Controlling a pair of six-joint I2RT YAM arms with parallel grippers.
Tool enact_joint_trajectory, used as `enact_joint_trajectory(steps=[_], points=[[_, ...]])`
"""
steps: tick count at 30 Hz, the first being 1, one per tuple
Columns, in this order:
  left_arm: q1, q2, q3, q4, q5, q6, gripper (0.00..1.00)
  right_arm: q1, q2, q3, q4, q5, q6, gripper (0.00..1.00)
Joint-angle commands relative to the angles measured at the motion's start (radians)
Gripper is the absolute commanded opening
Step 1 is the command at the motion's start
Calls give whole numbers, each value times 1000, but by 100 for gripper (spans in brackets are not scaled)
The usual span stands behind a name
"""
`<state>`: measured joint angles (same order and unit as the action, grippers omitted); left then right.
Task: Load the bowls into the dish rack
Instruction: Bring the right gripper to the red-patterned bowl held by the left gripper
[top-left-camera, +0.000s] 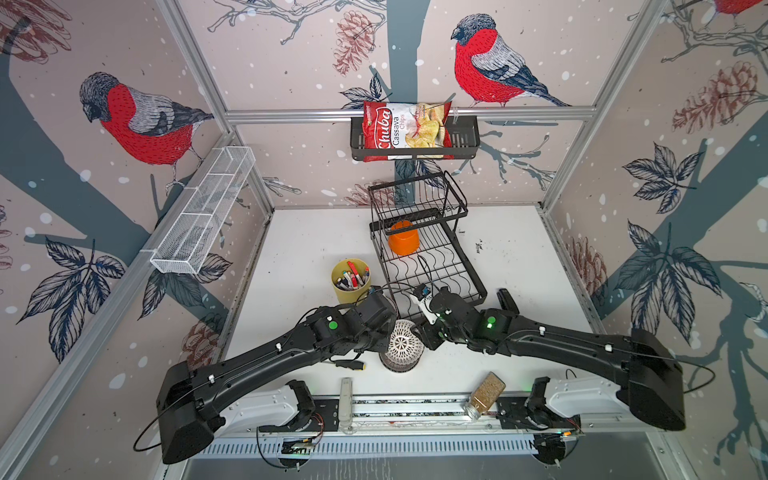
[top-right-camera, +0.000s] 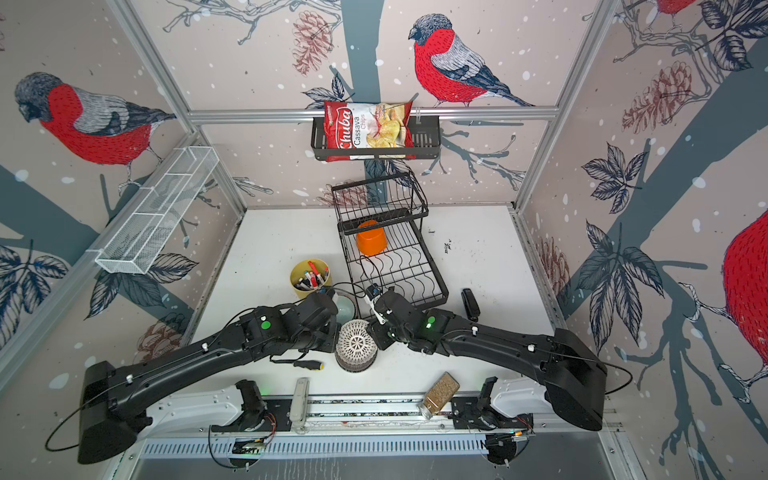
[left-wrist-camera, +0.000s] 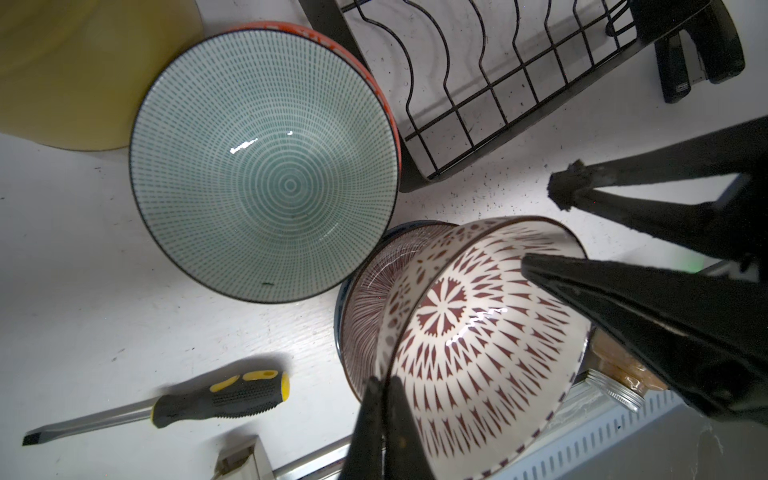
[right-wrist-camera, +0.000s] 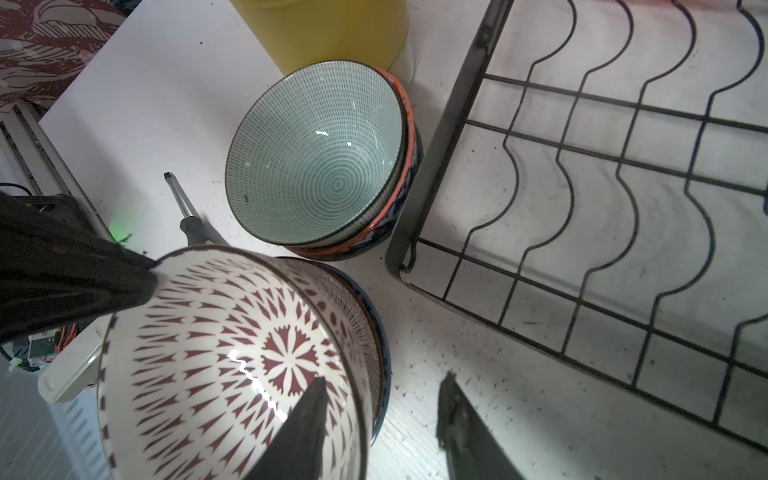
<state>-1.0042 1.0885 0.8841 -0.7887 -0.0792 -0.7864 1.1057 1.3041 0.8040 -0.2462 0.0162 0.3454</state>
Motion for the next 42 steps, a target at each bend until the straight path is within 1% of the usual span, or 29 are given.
enact_joint_trajectory(steps=[1, 8, 13, 14, 17, 21, 22, 24, 26, 27, 30, 31, 34, 37, 39, 42], points=[[-1, -9, -4, 52, -7, -4, 0, 5, 20, 15, 17, 1, 11, 41], [-1, -17, -17, 60, -7, -8, 0, 11, 34, 27, 22, 7, 15, 19], [-1, -23, -17, 64, -12, -8, 0, 12, 31, 32, 22, 18, 16, 7], [-1, -25, -18, 62, -13, -9, 0, 12, 29, 33, 21, 19, 16, 4], [-1, -30, -17, 62, -27, -14, 0, 14, 28, 38, 19, 21, 16, 0], [1, -39, -15, 75, -37, -5, 0, 18, 14, 46, 18, 26, 18, 0], [2, -41, -14, 77, -42, -5, 4, 19, 8, 48, 18, 30, 18, 0], [1, -46, -9, 78, -53, -5, 28, 18, -4, 51, 13, 47, 22, 0], [1, -57, -9, 90, -77, 0, 40, 18, -21, 55, 10, 73, 24, 0], [3, -63, -8, 97, -91, 4, 49, 18, -28, 54, 9, 90, 25, 0], [20, -76, 16, 107, -119, 21, 69, 16, -45, 69, -8, 133, 23, 0], [27, -79, 29, 110, -127, 30, 77, 14, -47, 79, -23, 158, 27, 0], [57, -84, 55, 142, -134, 69, 96, 8, -46, 100, -50, 228, 29, 0], [94, -91, 60, 200, -122, 104, 97, -18, -46, 121, -73, 296, 38, 0], [121, -98, 57, 244, -110, 127, 97, -40, -75, 133, -86, 339, 46, 0], [148, -110, 55, 300, -114, 163, 97, -79, -80, 139, -85, 411, 57, 0]])
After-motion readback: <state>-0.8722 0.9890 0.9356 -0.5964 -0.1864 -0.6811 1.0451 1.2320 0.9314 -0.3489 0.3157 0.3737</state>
